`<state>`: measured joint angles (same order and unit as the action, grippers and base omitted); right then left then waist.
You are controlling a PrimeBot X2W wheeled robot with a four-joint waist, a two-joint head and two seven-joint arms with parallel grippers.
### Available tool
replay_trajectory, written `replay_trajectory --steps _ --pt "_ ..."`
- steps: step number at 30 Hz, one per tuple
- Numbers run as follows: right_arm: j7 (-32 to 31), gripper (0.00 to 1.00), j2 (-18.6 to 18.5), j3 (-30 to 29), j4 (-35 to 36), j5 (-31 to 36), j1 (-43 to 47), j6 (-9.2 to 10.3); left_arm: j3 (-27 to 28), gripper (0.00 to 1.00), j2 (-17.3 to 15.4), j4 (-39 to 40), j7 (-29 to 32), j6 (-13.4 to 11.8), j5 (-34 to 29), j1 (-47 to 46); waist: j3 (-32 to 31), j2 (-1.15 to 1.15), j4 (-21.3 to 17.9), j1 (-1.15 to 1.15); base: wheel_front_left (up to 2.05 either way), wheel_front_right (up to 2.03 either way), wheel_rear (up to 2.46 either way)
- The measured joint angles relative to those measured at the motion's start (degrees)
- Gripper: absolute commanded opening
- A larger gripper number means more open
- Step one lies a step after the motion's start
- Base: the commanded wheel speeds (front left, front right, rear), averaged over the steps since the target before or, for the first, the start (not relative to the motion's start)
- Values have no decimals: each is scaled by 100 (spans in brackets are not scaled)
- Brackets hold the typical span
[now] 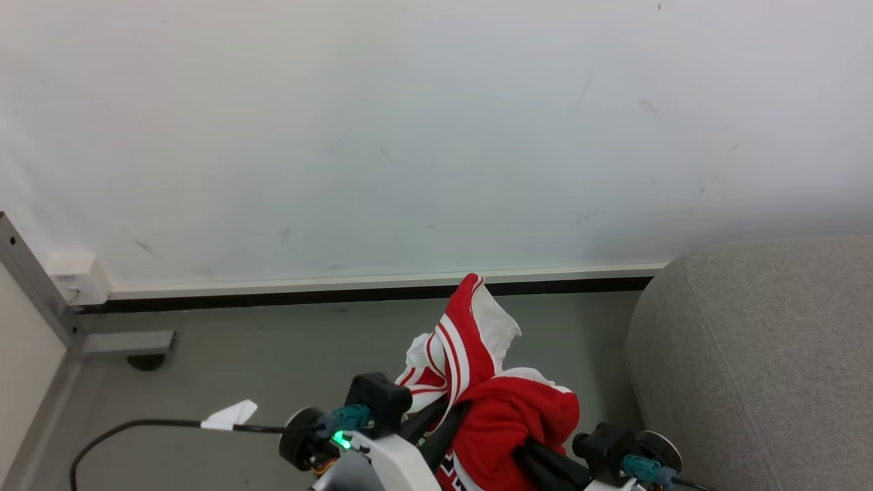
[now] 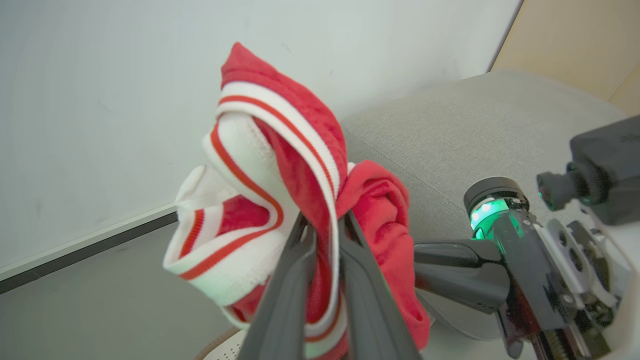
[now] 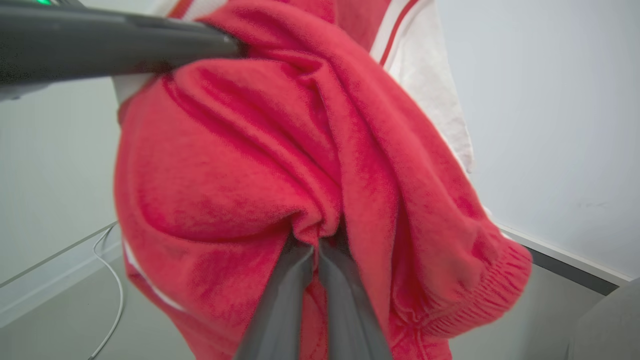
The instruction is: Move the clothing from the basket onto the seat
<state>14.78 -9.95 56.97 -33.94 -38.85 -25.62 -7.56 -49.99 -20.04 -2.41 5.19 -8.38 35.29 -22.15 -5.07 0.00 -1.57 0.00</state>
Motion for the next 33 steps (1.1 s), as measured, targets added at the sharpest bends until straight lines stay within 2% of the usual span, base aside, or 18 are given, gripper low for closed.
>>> replay_trajectory --steps 3,5,6,7,8,18,33 --pt "0 0 -67 10 20 0 13 0 -15 2 1 -49 -22 -1 13 30 5 0 -22 0 0 0 0" --pt "0 0 -82 13 20 -10 28 0 -14 31 1 -65 -34 -19 13 33 8 0 -35 0 0 0 0" --pt "0 0 -89 19 21 -14 32 0 -14 41 1 -74 -67 -21 13 34 9 0 -42 0 0 0 0" --pt "0 0 -97 22 21 -23 37 0 -12 62 1 -80 -75 -25 13 34 8 0 -48 0 0 0 0" --pt "0 0 -105 27 21 -26 44 0 -13 100 0 -85 -80 -30 13 34 8 0 -54 0 0 0 0" --pt "0 0 -197 33 31 -60 78 0 10 100 12 -112 -227 -93 10 32 50 0 -82 0 0 0 0" --pt "0 0 -408 -282 174 -30 84 0 -14 100 -26 -141 -310 -134 4 47 74 0 -120 0 0 0 0"
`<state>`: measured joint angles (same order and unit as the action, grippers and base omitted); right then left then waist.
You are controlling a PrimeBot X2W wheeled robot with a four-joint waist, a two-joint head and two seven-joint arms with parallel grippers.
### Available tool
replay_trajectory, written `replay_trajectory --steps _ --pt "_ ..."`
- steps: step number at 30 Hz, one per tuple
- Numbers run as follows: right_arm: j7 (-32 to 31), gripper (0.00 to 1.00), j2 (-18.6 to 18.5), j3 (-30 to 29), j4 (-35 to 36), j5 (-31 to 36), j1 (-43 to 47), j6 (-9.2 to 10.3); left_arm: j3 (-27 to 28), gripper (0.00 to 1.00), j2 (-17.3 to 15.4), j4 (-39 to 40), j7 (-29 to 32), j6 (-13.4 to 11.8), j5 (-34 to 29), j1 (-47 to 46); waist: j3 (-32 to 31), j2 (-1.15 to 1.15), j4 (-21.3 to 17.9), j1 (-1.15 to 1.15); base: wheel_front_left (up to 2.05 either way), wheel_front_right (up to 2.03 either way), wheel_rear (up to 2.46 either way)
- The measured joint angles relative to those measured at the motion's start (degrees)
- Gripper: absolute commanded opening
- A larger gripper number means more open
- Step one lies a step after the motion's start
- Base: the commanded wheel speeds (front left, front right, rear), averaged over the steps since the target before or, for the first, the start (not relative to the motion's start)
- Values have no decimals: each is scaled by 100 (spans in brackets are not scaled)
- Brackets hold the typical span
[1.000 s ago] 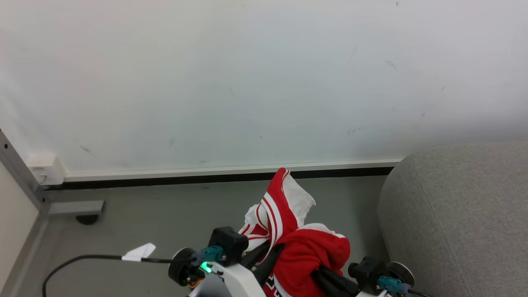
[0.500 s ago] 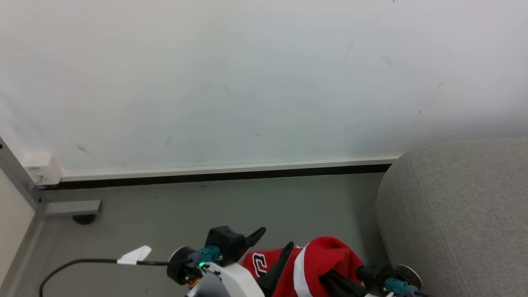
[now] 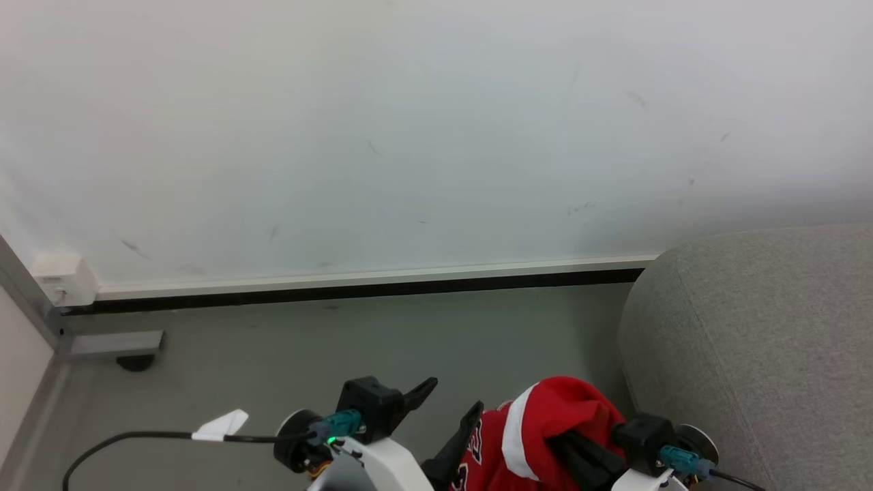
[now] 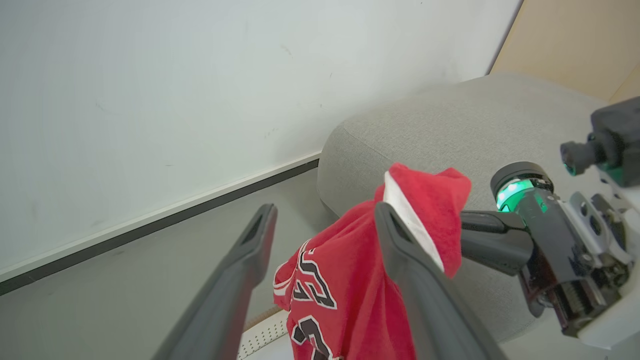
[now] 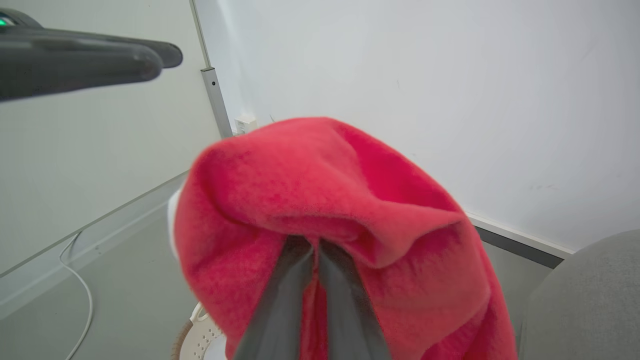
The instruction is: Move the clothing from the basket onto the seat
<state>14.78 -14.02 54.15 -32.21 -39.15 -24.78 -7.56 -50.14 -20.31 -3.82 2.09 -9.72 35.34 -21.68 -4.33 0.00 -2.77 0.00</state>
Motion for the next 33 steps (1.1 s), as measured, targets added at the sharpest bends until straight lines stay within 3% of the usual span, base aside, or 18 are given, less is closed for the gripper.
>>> replay_trajectory --steps 18,33 --pt "0 0 -82 -377 190 135 -81 0 -45 100 -40 -65 -59 -25 0 36 -38 0 30 0 0 0 0" --pt "-1 0 -505 -894 743 391 -270 0 -85 100 -41 15 -97 -44 8 58 -13 0 -640 0 0 0 0"
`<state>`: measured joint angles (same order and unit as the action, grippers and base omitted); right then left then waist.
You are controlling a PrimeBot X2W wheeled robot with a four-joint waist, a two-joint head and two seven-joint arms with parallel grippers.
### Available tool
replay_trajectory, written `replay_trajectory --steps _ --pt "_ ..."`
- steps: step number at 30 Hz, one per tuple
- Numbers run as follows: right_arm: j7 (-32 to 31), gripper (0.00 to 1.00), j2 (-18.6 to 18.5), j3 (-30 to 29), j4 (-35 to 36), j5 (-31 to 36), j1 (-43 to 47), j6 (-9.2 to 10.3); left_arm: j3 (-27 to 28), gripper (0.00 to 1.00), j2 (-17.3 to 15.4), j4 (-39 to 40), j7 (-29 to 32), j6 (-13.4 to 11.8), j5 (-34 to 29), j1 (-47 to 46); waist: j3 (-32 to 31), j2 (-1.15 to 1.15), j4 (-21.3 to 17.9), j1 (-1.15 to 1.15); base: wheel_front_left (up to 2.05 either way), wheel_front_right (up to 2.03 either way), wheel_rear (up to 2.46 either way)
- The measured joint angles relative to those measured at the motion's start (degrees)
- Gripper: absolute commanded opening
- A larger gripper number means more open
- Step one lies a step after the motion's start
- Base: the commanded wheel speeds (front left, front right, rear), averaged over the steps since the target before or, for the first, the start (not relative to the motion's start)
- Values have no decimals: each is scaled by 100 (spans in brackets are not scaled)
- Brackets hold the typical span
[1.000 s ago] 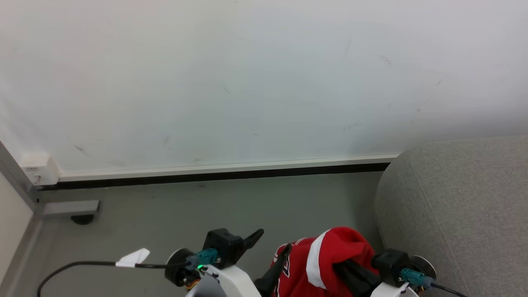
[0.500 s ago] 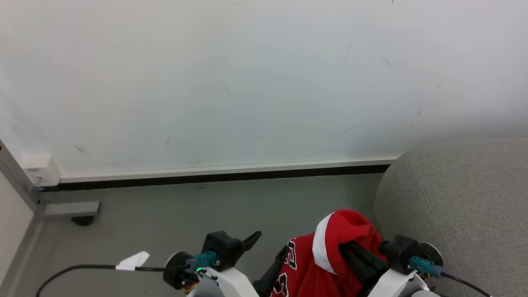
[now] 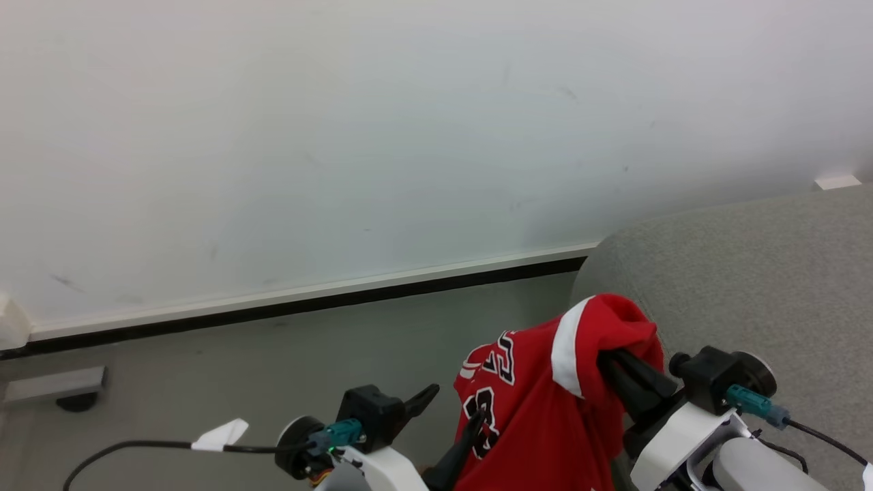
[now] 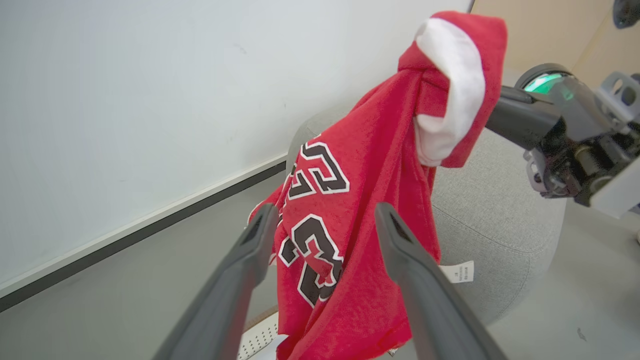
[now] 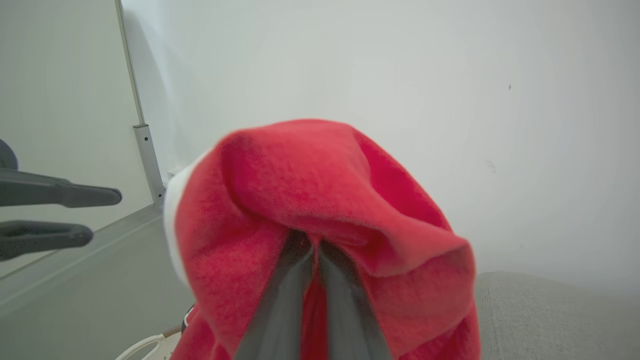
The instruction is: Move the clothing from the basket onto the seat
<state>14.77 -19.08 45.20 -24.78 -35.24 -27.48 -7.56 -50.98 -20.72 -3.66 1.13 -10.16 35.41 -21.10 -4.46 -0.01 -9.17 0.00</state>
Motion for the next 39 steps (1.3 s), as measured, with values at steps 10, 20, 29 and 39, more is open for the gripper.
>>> replay_trajectory --steps 10,20,29,39 --pt "1 0 -424 -443 454 98 -62 0 -65 100 115 71 -77 -5 0 -30 51 0 -643 0 0 0 0" --pt "-64 0 -656 -817 727 152 10 0 -143 100 199 80 -120 27 -2 -120 166 0 -1028 0 0 0 0" --pt "-204 0 -657 -1358 912 398 55 0 -191 100 204 137 -69 103 -56 -311 356 0 -903 0 0 0 0" --pt "-701 0 -648 -2462 1196 816 -754 0 -162 100 182 432 38 245 -225 -904 957 0 -593 0 0 0 0"
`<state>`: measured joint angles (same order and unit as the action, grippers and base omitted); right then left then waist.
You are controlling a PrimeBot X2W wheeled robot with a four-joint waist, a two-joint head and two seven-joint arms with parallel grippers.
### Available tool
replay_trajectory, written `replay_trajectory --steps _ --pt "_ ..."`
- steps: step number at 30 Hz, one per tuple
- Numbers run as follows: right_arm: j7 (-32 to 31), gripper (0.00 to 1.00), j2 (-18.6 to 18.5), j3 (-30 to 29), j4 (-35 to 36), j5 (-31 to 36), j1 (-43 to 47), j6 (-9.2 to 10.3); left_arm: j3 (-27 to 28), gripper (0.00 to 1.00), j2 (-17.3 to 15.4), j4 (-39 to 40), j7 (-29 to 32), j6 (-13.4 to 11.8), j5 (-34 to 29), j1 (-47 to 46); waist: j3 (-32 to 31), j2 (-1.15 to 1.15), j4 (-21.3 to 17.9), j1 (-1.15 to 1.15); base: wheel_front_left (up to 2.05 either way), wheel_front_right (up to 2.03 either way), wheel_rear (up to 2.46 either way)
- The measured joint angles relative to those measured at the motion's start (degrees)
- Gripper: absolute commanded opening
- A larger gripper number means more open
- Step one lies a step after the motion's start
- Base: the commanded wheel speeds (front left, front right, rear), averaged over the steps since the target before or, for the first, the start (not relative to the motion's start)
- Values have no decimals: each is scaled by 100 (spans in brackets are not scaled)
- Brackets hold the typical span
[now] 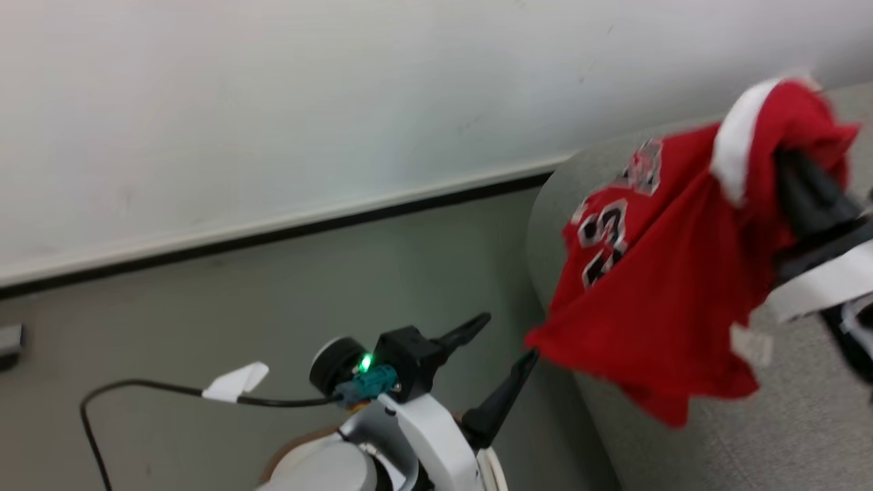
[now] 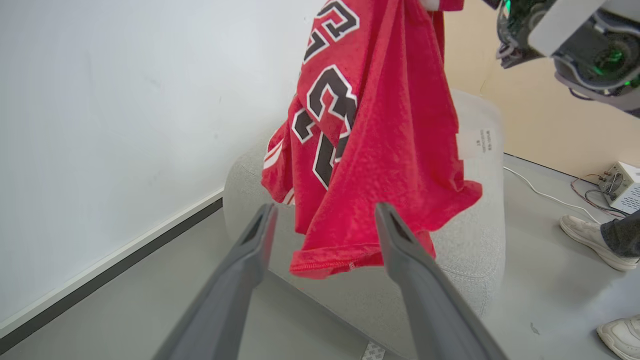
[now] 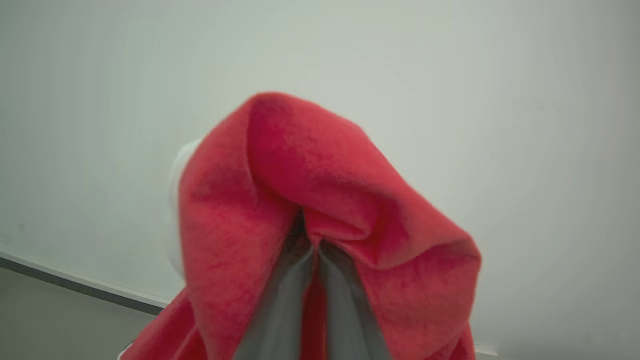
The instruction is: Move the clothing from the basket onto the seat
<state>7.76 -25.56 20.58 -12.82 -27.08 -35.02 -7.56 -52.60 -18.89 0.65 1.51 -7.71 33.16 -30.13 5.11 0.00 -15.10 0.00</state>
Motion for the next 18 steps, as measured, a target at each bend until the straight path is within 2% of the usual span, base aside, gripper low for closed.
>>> replay_trajectory --steps 9,15,18 --pt "-654 0 -311 -1720 -67 272 -1258 0 168 100 -31 352 -31 241 -122 -690 1153 0 416 -1 0 0 0" --pt "-1135 0 -541 -2830 -299 972 -2051 0 193 100 -142 516 -135 382 -205 -941 1924 0 739 -2 0 0 0" --pt "-1246 0 -571 -3169 -423 1178 -2204 0 200 100 -168 550 -158 421 -263 -998 2140 0 845 -2 0 0 0"
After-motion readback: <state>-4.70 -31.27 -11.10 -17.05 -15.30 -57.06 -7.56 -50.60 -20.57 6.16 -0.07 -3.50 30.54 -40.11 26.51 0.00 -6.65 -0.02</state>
